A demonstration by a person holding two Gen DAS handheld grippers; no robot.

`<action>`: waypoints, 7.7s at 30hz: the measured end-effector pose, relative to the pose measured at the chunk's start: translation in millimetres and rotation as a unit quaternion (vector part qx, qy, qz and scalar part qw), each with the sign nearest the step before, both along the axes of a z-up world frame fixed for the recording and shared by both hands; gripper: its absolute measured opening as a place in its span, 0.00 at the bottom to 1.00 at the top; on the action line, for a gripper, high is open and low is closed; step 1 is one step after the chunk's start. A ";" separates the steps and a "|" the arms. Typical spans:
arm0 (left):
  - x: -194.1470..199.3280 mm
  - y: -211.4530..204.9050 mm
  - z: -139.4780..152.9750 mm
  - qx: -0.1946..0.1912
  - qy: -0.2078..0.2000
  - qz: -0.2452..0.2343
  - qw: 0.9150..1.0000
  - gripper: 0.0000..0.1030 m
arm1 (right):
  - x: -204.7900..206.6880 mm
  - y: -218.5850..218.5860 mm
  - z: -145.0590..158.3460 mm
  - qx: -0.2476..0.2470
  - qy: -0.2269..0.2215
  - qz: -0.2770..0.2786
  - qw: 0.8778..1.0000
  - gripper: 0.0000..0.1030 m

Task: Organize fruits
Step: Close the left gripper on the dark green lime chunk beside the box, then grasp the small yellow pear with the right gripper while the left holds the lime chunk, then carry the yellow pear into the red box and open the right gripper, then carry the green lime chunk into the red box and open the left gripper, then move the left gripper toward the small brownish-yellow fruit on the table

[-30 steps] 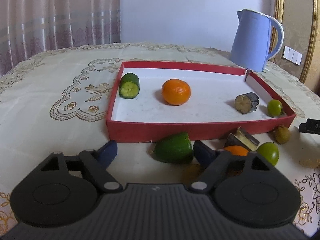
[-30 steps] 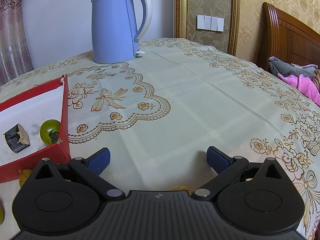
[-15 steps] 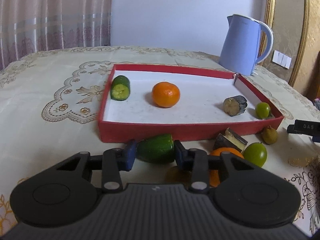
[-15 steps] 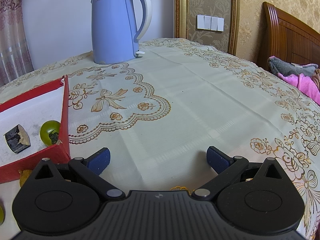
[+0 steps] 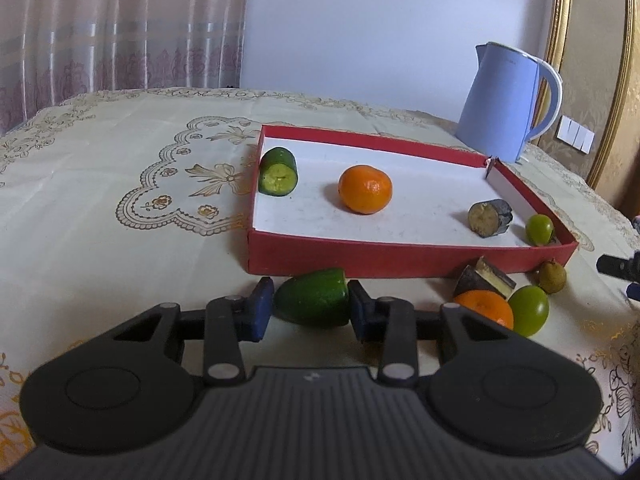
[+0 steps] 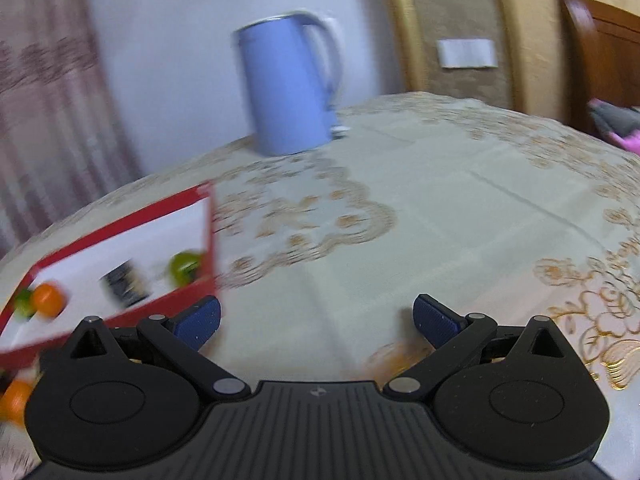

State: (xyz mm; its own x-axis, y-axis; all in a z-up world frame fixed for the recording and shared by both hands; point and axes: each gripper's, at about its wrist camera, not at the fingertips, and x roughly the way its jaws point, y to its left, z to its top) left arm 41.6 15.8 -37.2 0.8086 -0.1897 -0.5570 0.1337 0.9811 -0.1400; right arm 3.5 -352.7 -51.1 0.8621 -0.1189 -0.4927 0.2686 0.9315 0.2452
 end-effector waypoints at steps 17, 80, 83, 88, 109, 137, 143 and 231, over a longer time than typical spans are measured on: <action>0.2 3.9 -0.8 -0.014 0.000 0.000 1.000 0.35 | 19.0 77.9 3.6 -0.084 0.021 0.122 0.989 0.67; 1.2 7.5 -1.3 -0.032 0.001 -0.006 0.999 0.37 | 68.7 94.1 22.7 -0.100 0.024 0.189 0.977 0.26; 1.4 7.3 -1.3 -0.031 0.001 -0.005 0.999 0.37 | 43.6 90.2 26.7 -0.116 -0.001 0.187 0.976 0.33; 1.7 3.7 -1.1 -0.021 0.001 -0.006 1.000 0.37 | 9.5 78.2 25.6 -0.148 -0.018 0.194 0.970 0.37; 2.7 -9.2 -0.7 0.026 0.000 -0.010 1.000 0.41 | 18.3 51.6 -4.9 -0.095 0.065 0.156 0.981 1.00; 17.1 -7.6 48.3 0.031 -0.034 -0.022 0.999 0.35 | 19.1 52.0 -4.7 -0.095 0.065 0.156 0.981 1.00; 62.3 -19.6 44.0 0.044 -0.014 -0.016 0.999 0.35 | 19.0 52.0 -4.8 -0.096 0.065 0.155 0.981 1.00; -29.0 -34.9 11.4 0.146 -0.036 -0.066 0.986 0.97 | 19.0 52.7 -5.0 -0.096 0.065 0.155 0.981 1.00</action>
